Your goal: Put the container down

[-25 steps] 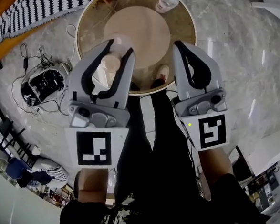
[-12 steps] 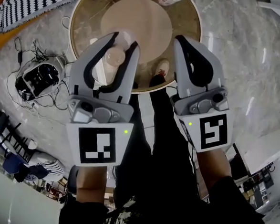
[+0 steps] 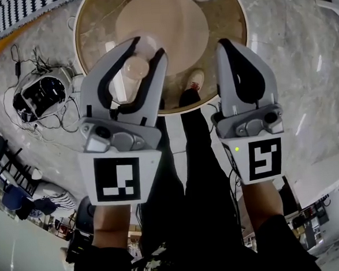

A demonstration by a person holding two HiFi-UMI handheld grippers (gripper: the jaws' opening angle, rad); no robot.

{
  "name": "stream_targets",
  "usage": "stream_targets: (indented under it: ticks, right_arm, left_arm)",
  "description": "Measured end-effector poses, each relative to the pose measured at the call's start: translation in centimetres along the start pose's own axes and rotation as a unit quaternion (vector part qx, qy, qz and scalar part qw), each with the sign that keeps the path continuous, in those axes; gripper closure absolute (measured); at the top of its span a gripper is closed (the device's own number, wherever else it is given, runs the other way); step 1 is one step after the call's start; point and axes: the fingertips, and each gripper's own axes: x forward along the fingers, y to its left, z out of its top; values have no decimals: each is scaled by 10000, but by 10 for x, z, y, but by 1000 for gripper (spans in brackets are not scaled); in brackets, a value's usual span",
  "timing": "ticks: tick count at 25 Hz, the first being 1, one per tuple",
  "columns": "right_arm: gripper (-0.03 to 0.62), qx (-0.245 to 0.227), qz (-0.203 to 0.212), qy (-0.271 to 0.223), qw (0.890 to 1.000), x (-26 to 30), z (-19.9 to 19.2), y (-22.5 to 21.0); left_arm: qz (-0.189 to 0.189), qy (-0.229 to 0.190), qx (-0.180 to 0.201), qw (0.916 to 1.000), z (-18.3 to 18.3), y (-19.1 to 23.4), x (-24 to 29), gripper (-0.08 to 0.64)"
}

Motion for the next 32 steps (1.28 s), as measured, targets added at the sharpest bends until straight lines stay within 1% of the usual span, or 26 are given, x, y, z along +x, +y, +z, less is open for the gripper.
stream_targets:
  ticks: [4,8,10,13,20,23,32]
  right_arm:
    - [597,-83,-5,42,10000,3,-20,-3]
    - [597,-51,-16,142,9999,9,-39,-3]
    - [597,-76,-34,113,9999,11,-46,-2]
    - [597,-77,-49,61,9999,12,-56,3]
    - [597,-83,-31,-16,10000,20,-69,4]
    - [597,-91,-9,-32,10000,22,-73,7]
    - [597,-151,14,49,9999,39,-98,11]
  left_arm:
    - [-55,92,35,9999,-20,-4,6,428]
    - [-109,139,58,9998,-37,-5,13,428]
    - [-122,95,105,9998,-44,-6,16,428]
    - [-119,132,80,9998,-57,-8,15,428]
    - [-183,57,131,9997,-67,-15,22,428]
    - [-207,102,142,9996,-75,-17,23,428]
    - [-198,117,91,9997,-104,-8,37,428]
